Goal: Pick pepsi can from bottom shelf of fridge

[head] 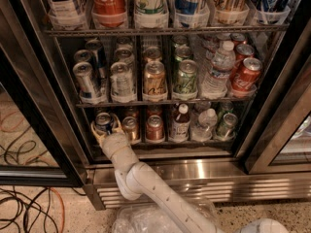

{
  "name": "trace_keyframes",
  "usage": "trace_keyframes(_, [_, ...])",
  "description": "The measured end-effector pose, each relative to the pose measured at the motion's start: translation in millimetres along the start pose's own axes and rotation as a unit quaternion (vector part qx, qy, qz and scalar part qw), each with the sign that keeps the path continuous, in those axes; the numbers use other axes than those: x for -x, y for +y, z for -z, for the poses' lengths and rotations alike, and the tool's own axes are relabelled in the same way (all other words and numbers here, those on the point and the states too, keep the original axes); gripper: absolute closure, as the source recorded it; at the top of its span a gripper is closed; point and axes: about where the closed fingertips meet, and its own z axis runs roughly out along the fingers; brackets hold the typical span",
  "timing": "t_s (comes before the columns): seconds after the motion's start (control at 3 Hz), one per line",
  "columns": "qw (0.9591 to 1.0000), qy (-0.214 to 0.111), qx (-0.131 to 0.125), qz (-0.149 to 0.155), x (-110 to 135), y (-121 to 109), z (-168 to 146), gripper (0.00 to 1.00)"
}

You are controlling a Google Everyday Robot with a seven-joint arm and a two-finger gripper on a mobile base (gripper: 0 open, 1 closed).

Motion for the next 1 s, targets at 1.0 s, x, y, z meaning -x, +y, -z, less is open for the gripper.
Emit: trace_keyframes(1.0, [0.9995,-0.016,0.025,0.007,29,-3,30,1.00])
